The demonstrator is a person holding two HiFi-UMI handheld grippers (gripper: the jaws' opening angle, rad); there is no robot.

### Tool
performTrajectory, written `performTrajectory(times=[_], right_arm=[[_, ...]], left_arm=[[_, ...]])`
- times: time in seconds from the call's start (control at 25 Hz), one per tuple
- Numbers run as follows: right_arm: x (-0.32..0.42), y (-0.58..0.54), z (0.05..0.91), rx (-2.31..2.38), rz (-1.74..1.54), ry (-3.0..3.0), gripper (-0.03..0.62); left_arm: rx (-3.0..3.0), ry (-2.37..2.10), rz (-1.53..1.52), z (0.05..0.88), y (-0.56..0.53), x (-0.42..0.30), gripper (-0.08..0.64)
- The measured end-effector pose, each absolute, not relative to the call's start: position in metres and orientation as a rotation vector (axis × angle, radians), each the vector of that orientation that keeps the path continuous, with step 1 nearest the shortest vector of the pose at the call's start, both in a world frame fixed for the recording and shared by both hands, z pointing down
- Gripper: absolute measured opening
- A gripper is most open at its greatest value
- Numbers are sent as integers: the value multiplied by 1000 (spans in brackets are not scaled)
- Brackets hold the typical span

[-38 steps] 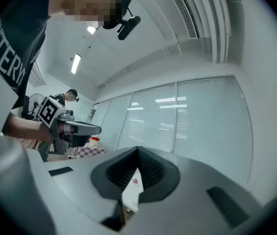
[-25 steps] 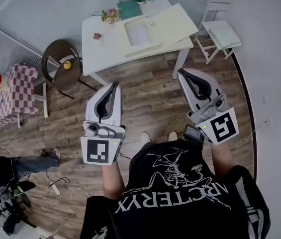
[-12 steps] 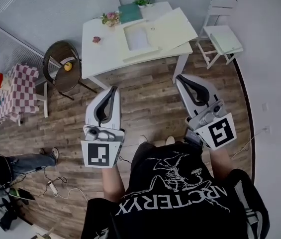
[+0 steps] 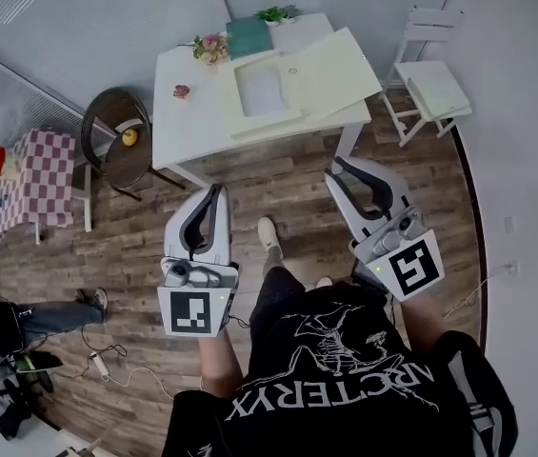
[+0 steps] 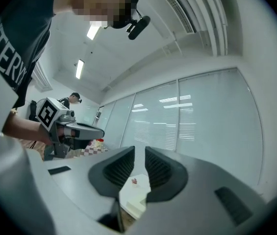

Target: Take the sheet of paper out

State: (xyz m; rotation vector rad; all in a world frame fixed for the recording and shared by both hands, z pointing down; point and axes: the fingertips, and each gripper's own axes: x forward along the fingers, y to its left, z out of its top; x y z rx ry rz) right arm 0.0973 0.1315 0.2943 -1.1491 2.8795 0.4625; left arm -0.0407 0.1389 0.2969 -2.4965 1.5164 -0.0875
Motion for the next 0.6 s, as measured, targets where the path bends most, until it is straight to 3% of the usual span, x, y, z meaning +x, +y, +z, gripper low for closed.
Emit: performTrajectory(times=[0.12,0.6], right_arm=[[80,96,299,-1145,469,2896,72],[-18,-100,289,-1288,474,2917,112]], left_arm=[[-2503,1499,-96,304,100,-50,12],[-2625,1289,-161,307,-103,-125,12]])
